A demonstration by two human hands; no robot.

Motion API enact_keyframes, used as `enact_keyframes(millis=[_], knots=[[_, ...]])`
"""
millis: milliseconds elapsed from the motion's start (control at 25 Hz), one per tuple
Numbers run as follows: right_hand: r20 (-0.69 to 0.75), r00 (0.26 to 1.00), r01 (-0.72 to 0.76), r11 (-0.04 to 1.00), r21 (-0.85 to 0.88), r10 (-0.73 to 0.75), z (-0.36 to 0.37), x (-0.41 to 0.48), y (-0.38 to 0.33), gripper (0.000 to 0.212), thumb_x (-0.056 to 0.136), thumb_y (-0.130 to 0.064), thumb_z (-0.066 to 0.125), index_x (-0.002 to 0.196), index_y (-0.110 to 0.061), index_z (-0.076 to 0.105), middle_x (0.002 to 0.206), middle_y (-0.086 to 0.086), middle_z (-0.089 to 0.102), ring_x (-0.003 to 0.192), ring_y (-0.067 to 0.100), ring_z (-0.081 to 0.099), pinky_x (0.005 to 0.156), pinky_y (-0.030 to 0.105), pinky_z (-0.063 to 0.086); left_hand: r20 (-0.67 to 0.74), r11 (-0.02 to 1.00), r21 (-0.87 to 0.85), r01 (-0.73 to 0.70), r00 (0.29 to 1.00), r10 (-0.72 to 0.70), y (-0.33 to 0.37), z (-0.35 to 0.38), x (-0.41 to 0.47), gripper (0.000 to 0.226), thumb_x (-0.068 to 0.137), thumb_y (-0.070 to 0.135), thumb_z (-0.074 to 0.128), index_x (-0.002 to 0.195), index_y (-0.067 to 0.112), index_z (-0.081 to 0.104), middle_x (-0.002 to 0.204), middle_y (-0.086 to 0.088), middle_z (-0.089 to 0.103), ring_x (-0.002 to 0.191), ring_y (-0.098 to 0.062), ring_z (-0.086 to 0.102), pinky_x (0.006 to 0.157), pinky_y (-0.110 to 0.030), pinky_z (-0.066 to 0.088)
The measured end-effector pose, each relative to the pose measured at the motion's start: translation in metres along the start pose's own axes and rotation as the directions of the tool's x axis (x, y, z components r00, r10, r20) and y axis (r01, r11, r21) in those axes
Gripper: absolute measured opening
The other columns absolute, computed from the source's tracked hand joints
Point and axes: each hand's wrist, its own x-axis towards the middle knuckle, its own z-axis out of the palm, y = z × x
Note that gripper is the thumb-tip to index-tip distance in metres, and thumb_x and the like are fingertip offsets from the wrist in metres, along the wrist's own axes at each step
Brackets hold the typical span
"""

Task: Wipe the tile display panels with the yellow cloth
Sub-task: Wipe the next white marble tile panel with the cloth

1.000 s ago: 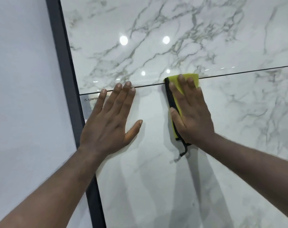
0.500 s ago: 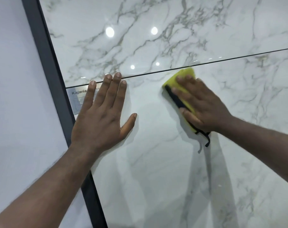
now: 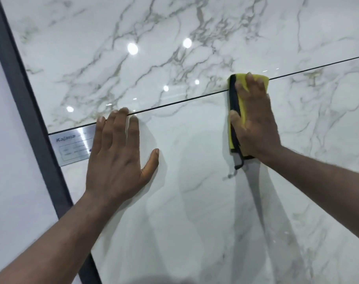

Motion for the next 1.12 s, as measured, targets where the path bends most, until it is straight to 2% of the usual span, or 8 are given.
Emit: enact_keyframes(millis=[160, 320, 520, 680, 760, 840, 1040, 1120], knots=[[0.204, 0.736, 0.674, 0.728, -0.126, -0.646, -0.014, -0.019, 0.045, 0.062, 0.107, -0.031, 0.054, 0.164, -0.015, 0.037, 0.174, 0.011, 0.024, 0.163, 0.033, 0.018, 0.129, 0.058, 0.020, -0.015, 0.996, -0.010, -0.084, 0.996, 0.084, 0.047, 0.012, 0.031, 0.079, 0.105, 0.053, 0.052, 0.160, -0.003, 0.041, 0.174, -0.024, 0.027, 0.163, -0.042, 0.025, 0.135, -0.057, 0.010], [-0.001, 0.997, 0.083, 0.997, -0.011, -0.083, -0.017, 0.005, 0.057, 0.068, 0.108, -0.032, 0.052, 0.169, -0.021, 0.024, 0.178, 0.002, 0.011, 0.165, 0.022, 0.003, 0.130, 0.058, 0.016, -0.043, 0.991, -0.032, -0.133, 0.990, 0.132, 0.093, 0.024, 0.059, 0.078, 0.106, 0.053, 0.051, 0.164, 0.003, 0.039, 0.177, -0.018, 0.026, 0.162, -0.038, 0.030, 0.134, -0.057, 0.017], [0.148, 0.766, 0.643, 0.750, -0.155, -0.626, -0.028, -0.006, 0.096, 0.064, 0.108, -0.035, 0.054, 0.166, -0.017, 0.034, 0.175, 0.008, 0.022, 0.164, 0.030, 0.015, 0.129, 0.058, 0.022, -0.007, 0.993, -0.027, -0.116, 0.993, 0.116, 0.117, 0.044, 0.053, 0.080, 0.109, 0.051, 0.045, 0.170, 0.002, 0.027, 0.179, -0.016, 0.019, 0.166, -0.033, 0.019, 0.134, -0.058, 0.017], [-0.023, 0.998, 0.051, 0.999, 0.014, -0.051, -0.020, 0.011, 0.090, 0.067, 0.109, -0.034, 0.050, 0.169, -0.025, 0.023, 0.179, 0.000, 0.010, 0.165, 0.020, 0.002, 0.132, 0.054, 0.012, -0.008, 0.994, 0.019, -0.112, 0.994, 0.112, 0.118, 0.047, 0.051, 0.079, 0.110, 0.049, 0.043, 0.170, 0.001, 0.026, 0.179, -0.016, 0.020, 0.166, -0.034, 0.019, 0.133, -0.060, 0.018], [-0.005, 0.967, 0.256, 0.964, -0.067, -0.256, -0.018, 0.003, 0.090, 0.065, 0.109, -0.034, 0.050, 0.169, -0.020, 0.026, 0.178, 0.005, 0.014, 0.165, 0.025, 0.006, 0.131, 0.056, 0.014, -0.012, 0.994, 0.019, -0.109, 0.994, 0.109, 0.120, 0.047, 0.051, 0.079, 0.110, 0.049, 0.042, 0.170, 0.001, 0.025, 0.179, -0.016, 0.020, 0.166, -0.034, 0.019, 0.133, -0.060, 0.019], [0.128, 0.785, 0.620, 0.769, -0.155, -0.606, -0.030, -0.002, 0.114, 0.062, 0.109, -0.035, 0.052, 0.166, -0.016, 0.034, 0.175, 0.010, 0.023, 0.164, 0.030, 0.016, 0.129, 0.059, 0.022, -0.013, 0.994, 0.017, -0.110, 0.994, 0.110, 0.119, 0.048, 0.049, 0.079, 0.110, 0.049, 0.041, 0.170, 0.002, 0.024, 0.179, -0.015, 0.019, 0.166, -0.034, 0.019, 0.133, -0.060, 0.019], [-0.022, 0.999, 0.042, 0.999, -0.023, -0.043, -0.028, 0.013, 0.113, 0.067, 0.109, -0.034, 0.049, 0.169, -0.022, 0.023, 0.179, 0.002, 0.010, 0.165, 0.023, 0.001, 0.131, 0.058, 0.013, -0.017, 0.993, 0.019, -0.119, 0.993, 0.120, 0.119, 0.048, 0.050, 0.079, 0.110, 0.049, 0.041, 0.170, 0.001, 0.024, 0.179, -0.016, 0.019, 0.166, -0.035, 0.019, 0.132, -0.061, 0.019], [0.062, 0.948, 0.318, 0.943, -0.102, -0.313, -0.024, -0.007, 0.112, 0.065, 0.109, -0.031, 0.051, 0.168, -0.016, 0.028, 0.177, 0.008, 0.016, 0.165, 0.030, 0.007, 0.131, 0.057, 0.015, -0.016, 0.993, 0.002, -0.118, 0.993, 0.118, 0.119, 0.048, 0.049, 0.079, 0.111, 0.049, 0.041, 0.170, 0.001, 0.024, 0.179, -0.016, 0.018, 0.166, -0.035, 0.019, 0.132, -0.062, 0.019]])
